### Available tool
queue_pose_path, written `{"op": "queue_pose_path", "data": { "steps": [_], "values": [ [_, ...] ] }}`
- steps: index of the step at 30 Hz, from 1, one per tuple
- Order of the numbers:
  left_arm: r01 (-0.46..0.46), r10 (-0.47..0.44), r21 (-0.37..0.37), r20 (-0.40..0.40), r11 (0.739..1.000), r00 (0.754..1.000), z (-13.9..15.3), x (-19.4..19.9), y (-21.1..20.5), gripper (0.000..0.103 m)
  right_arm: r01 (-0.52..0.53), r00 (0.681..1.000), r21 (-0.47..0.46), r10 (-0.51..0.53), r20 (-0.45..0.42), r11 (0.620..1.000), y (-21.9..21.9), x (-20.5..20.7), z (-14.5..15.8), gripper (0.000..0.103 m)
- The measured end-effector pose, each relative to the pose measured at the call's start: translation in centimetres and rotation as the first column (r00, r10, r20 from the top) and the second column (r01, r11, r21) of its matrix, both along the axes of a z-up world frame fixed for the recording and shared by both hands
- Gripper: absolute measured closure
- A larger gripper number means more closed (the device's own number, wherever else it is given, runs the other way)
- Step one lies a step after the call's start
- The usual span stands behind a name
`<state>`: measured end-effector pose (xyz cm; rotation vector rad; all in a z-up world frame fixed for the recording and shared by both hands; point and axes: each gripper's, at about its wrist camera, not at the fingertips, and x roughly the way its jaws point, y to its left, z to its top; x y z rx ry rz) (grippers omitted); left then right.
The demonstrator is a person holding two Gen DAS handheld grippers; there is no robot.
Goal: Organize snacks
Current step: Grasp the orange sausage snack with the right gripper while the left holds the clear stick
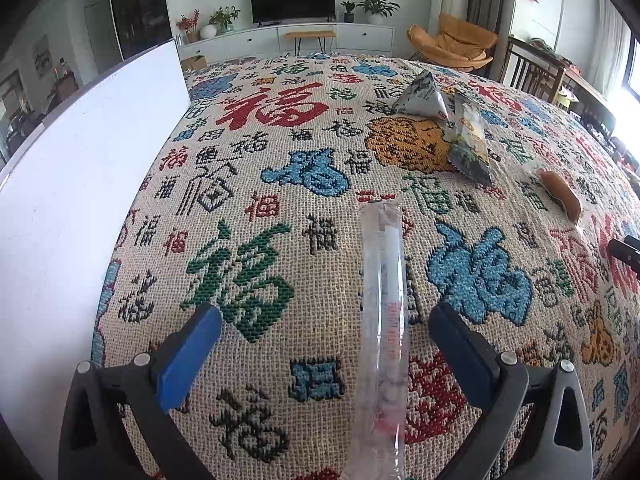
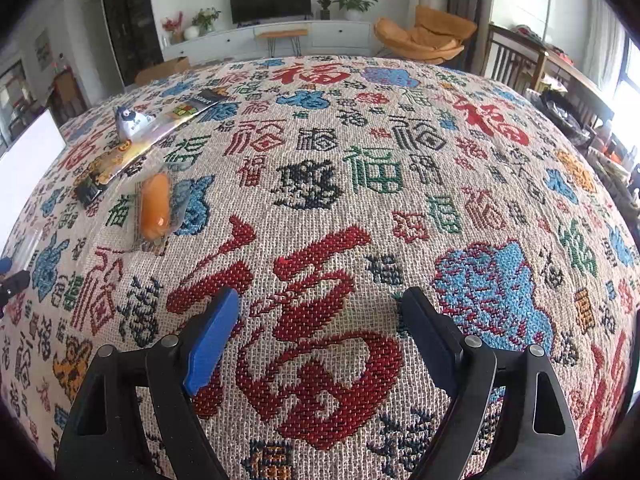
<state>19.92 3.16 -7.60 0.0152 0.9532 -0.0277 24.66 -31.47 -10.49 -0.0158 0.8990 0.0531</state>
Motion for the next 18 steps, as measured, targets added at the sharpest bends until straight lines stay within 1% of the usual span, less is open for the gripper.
{"op": "queue_pose_path", "data": {
  "steps": [15,17,18],
  "values": [
    [0.007,-0.007,-0.003,-0.003,1.000,1.000,0.02,-0.05,-0.04,0.001,0.000,1.000,0.000,0.000,0.000,1.000,-0.01,-0.06,-0.01,0.017],
    [0.052,-0.052,-0.015,-0.022,0.999,0.998,0.29,0.23,-0.11,0.012,0.000,1.000,-0.003,0.000,-0.001,1.000,-0.01,0.02,-0.03,0.016],
    [0.072,-0.072,-0.018,-0.023,0.997,0.997,0.44,0.25,-0.29,0.031,-0.001,1.000,0.002,0.001,-0.002,1.000,0.02,0.13,-0.07,0.014]
  ]
}}
